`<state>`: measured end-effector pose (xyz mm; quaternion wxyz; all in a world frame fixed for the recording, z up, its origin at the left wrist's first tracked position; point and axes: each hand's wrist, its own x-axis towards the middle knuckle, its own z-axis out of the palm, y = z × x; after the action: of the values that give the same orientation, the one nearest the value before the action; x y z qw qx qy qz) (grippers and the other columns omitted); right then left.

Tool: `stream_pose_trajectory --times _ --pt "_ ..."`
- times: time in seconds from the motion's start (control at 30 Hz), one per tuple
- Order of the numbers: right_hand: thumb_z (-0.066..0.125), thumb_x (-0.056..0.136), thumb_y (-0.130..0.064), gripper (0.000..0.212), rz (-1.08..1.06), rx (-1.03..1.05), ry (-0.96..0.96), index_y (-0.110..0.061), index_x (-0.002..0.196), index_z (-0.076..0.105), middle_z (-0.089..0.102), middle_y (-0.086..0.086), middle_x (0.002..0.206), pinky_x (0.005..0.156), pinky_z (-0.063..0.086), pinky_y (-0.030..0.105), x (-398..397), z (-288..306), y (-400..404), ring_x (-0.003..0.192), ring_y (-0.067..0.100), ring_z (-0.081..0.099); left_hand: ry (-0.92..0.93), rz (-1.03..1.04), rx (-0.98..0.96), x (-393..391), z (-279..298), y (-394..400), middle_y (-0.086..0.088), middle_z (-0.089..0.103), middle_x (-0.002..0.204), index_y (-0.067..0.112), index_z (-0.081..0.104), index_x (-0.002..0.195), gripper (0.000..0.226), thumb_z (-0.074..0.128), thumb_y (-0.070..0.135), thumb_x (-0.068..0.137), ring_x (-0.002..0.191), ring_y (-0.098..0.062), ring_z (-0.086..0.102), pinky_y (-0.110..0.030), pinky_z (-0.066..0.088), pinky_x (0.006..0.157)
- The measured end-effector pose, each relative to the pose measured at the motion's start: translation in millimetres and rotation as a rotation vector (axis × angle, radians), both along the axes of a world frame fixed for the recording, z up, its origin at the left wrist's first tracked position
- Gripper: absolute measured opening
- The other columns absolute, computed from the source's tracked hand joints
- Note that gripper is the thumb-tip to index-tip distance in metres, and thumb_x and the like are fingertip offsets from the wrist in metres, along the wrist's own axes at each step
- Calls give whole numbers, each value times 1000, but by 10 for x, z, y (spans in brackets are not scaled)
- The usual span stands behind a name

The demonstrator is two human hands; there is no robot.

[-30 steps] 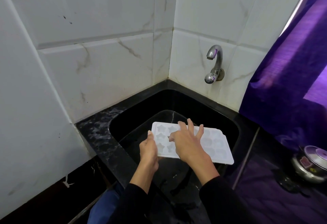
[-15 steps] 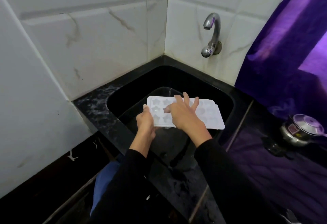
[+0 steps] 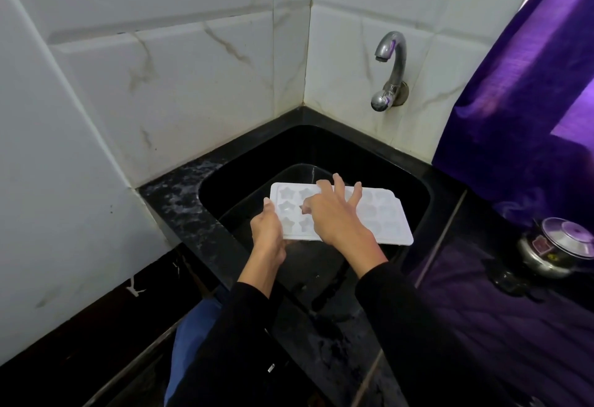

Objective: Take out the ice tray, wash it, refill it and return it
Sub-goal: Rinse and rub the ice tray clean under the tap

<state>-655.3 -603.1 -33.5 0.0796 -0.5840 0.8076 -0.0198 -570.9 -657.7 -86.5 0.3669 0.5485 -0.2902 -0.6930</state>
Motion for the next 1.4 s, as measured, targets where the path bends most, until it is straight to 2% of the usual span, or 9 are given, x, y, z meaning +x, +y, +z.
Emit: stream_pose_trajectory --times 0.17,0.3,0.37,0.57,0.87,1.03,1.2,1.4 --pt "49 95 -1 36 -8 -13 13 -20 123 62 21 13 156 114 -10 64 -33 27 33 149 36 -6 10 5 -10 1 -8 4 -8 69 87 16 58 85 37 36 41 101 77 -25 68 -47 57 81" --pt "53 80 15 52 10 -144 -8 -20 118 56 27 11 150 115 -7 64 7 -33 -9 149 32 -1 7 1 -27 3 -10 17 -10 69 89 16 59 84 38 36 41 101 79 -26 68 -46 57 80" --pt "55 79 16 54 42 -156 -31 -23 117 55 26 9 150 115 -9 62 33 -53 -34 149 31 -2 8 1 -28 2 -5 15 -11 69 91 16 58 84 37 36 40 101 79 -27 68 -44 58 77" --pt "64 87 -2 61 96 -47 23 -32 137 51 7 11 162 115 -8 64 128 -89 -63 149 35 -9 15 0 -40 16 31 43 -11 69 88 13 60 89 37 36 38 102 78 -25 68 -41 57 76" --pt "61 90 -6 48 100 -27 23 -30 131 57 16 11 159 115 -8 64 161 -62 -82 149 36 -7 11 -4 -57 30 49 75 -10 67 83 17 56 79 38 35 38 102 76 -25 67 -45 56 82" --pt "65 89 -10 50 106 -4 70 -25 135 54 11 13 160 114 -8 64 224 -67 -107 149 37 -9 13 -10 -80 24 67 82 -8 65 83 20 53 80 35 33 37 103 74 -23 66 -40 56 72" --pt "62 92 -12 46 87 -14 77 -27 135 55 10 13 160 113 -9 64 217 -61 -115 149 37 -11 13 -14 -67 46 79 69 -9 66 83 16 56 81 37 34 37 102 73 -24 65 -45 55 80" --pt "64 91 -15 47 95 -6 81 -26 136 54 5 13 162 112 -10 64 238 -80 -156 148 38 -13 -2 -14 -73 45 67 44 -10 67 86 17 56 82 36 34 37 102 76 -24 66 -40 55 74"
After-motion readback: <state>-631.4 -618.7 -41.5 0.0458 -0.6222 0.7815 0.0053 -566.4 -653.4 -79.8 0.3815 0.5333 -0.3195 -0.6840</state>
